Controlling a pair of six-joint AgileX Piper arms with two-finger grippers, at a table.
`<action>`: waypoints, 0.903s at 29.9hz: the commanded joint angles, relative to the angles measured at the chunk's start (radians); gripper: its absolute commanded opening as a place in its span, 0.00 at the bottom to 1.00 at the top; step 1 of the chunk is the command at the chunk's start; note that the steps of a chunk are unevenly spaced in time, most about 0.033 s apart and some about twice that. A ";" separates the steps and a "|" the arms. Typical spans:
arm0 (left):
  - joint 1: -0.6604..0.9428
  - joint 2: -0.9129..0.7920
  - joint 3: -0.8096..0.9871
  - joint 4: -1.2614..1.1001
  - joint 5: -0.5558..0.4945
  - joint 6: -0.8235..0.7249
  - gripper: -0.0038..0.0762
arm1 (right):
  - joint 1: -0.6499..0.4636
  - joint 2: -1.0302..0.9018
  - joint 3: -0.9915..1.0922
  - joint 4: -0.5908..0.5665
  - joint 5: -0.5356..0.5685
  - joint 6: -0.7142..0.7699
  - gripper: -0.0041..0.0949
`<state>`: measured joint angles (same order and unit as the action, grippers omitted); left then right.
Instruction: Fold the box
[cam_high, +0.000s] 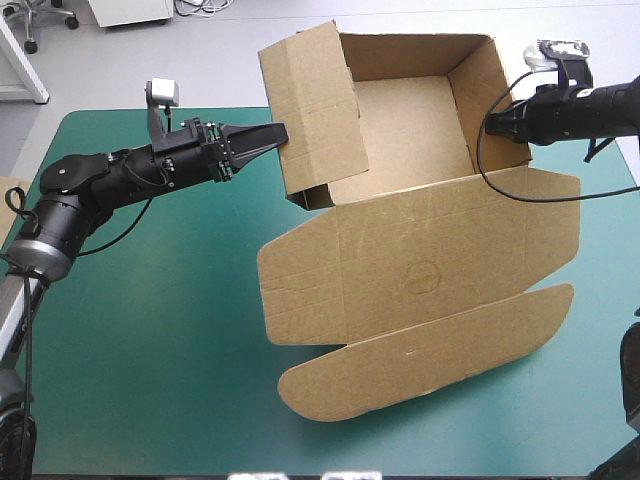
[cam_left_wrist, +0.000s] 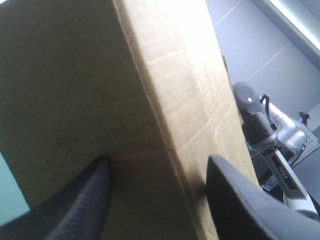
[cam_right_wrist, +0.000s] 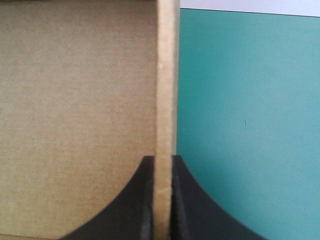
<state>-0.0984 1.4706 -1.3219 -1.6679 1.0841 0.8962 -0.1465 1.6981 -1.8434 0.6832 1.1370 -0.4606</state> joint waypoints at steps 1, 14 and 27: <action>-0.019 -0.026 -0.048 -0.057 -0.023 -0.002 0.57 | 0.024 -0.042 -0.025 0.029 -0.026 0.025 0.03; -0.043 -0.017 -0.169 0.379 -0.086 -0.179 0.57 | 0.132 -0.042 -0.025 -0.101 -0.070 0.121 0.03; -0.153 0.027 -0.228 0.632 -0.166 -0.302 0.57 | 0.165 -0.042 -0.025 -0.155 -0.068 0.203 0.03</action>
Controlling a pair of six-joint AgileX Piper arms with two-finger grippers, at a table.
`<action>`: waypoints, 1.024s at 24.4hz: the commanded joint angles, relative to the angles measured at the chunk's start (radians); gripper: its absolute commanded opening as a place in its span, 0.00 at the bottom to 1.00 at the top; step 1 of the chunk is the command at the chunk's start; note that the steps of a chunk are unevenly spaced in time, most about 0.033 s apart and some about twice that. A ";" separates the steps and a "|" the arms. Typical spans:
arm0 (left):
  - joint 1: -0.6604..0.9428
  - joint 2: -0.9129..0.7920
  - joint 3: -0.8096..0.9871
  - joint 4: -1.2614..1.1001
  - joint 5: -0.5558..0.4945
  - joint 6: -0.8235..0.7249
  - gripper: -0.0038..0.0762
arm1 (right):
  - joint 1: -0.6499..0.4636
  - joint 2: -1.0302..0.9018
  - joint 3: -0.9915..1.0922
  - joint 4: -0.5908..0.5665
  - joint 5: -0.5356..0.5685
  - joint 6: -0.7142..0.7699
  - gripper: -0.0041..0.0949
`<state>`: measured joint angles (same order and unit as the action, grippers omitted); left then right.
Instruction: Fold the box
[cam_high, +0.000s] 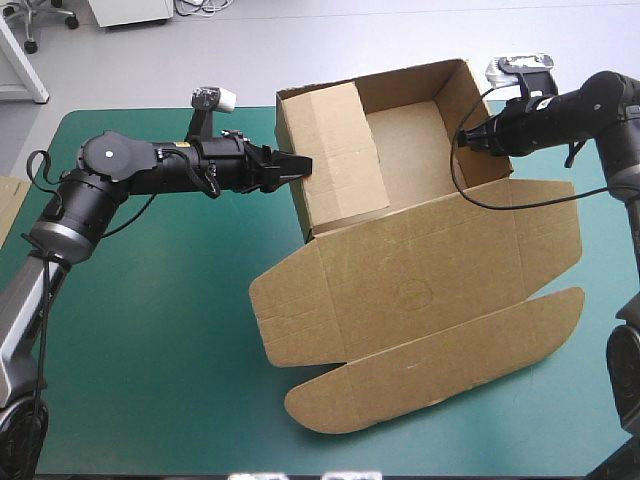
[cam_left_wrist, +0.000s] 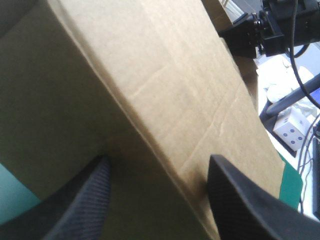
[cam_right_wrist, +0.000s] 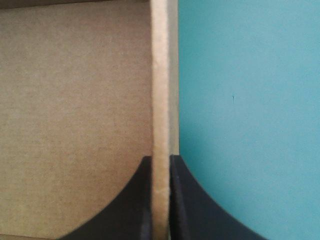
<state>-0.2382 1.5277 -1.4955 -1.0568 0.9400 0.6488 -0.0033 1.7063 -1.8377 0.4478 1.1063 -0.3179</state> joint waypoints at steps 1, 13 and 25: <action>-0.014 -0.029 -0.070 0.059 -0.021 -0.084 0.57 | 0.027 -0.050 -0.031 0.067 -0.037 0.074 0.03; -0.036 0.042 -0.116 0.361 -0.016 -0.288 0.57 | 0.107 -0.028 -0.031 0.051 -0.045 0.179 0.04; -0.180 0.137 -0.254 0.890 0.141 -0.585 0.51 | 0.122 0.000 -0.031 0.000 -0.053 0.271 0.04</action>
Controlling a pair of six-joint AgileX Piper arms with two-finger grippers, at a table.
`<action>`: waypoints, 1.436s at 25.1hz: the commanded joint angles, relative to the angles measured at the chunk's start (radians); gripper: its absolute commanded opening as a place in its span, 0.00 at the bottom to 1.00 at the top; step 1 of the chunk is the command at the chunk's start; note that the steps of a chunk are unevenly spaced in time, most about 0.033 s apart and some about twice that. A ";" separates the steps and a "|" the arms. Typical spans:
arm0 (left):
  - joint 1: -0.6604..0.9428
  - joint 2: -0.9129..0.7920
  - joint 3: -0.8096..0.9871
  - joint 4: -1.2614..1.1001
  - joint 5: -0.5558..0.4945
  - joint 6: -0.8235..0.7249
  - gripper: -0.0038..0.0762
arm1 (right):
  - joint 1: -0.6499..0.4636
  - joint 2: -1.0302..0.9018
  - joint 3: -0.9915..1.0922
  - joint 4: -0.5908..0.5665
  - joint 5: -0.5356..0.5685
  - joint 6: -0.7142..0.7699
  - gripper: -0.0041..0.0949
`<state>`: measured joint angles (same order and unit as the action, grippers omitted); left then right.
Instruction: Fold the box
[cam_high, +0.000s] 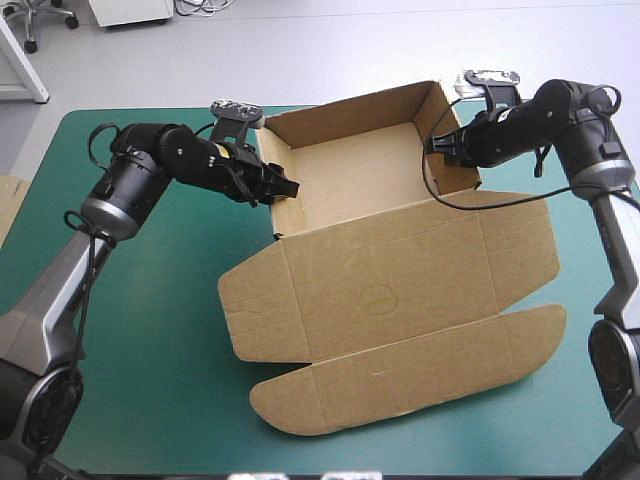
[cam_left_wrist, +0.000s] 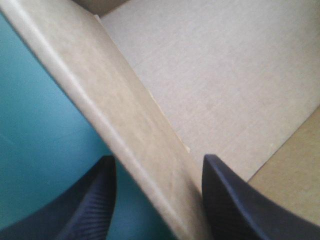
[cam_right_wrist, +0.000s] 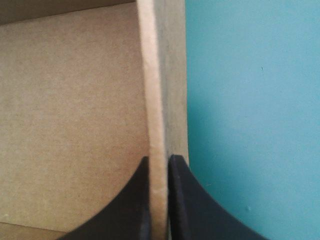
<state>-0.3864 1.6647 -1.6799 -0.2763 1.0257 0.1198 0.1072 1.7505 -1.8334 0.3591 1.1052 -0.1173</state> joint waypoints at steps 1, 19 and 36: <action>-0.046 0.021 -0.095 0.135 0.083 -0.067 0.51 | 0.019 -0.036 -0.035 0.067 -0.057 0.093 0.04; -0.056 0.253 -0.241 0.366 0.180 -0.138 0.04 | 0.112 0.084 -0.035 -0.164 -0.006 0.167 0.04; -0.060 0.371 -0.230 0.501 0.109 -0.247 0.04 | 0.145 0.183 -0.035 -0.318 -0.030 0.192 0.04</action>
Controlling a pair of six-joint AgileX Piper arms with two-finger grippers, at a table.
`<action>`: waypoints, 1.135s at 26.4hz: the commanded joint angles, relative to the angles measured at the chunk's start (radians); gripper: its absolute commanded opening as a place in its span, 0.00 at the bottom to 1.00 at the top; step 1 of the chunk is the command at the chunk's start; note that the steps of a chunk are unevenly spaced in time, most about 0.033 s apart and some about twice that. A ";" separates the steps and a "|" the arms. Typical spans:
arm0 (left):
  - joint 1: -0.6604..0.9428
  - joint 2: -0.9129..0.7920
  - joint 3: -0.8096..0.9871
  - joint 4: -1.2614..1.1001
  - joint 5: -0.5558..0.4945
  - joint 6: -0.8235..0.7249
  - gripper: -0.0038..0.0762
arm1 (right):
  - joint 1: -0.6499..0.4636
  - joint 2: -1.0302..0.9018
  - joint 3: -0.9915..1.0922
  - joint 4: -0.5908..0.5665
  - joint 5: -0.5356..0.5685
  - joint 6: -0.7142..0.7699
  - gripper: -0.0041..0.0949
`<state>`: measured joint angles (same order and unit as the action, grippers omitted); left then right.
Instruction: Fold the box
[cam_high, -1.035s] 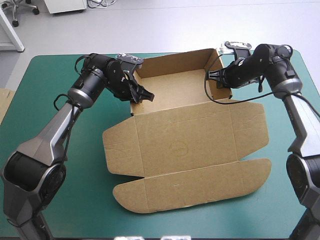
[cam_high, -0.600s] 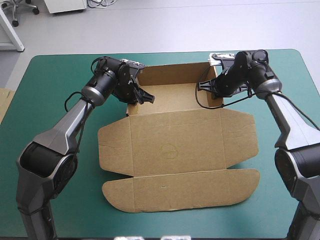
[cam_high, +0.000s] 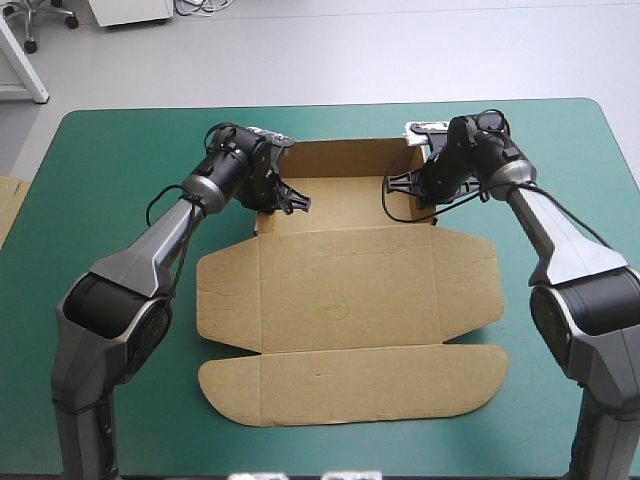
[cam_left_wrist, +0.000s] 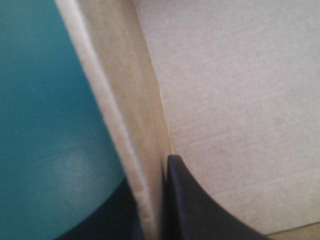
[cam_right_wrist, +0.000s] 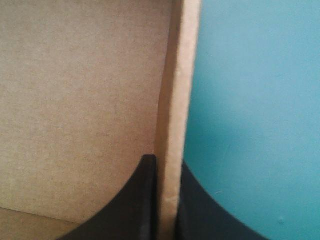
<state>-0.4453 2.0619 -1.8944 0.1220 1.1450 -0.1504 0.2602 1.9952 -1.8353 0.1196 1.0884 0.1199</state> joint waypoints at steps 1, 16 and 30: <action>-0.005 -0.010 -0.015 0.103 -0.034 0.010 0.04 | -0.008 -0.058 -0.033 -0.105 -0.016 -0.042 0.04; -0.004 0.036 -0.015 0.036 -0.053 0.003 0.04 | -0.008 0.027 -0.044 -0.096 0.001 -0.062 0.04; -0.004 0.006 -0.017 0.021 -0.029 0.023 0.46 | -0.008 -0.014 -0.045 -0.056 -0.003 -0.077 0.48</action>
<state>-0.4540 2.1161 -1.9032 0.1112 1.1050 -0.1507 0.2593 2.0560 -1.8566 0.0686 1.1071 0.0590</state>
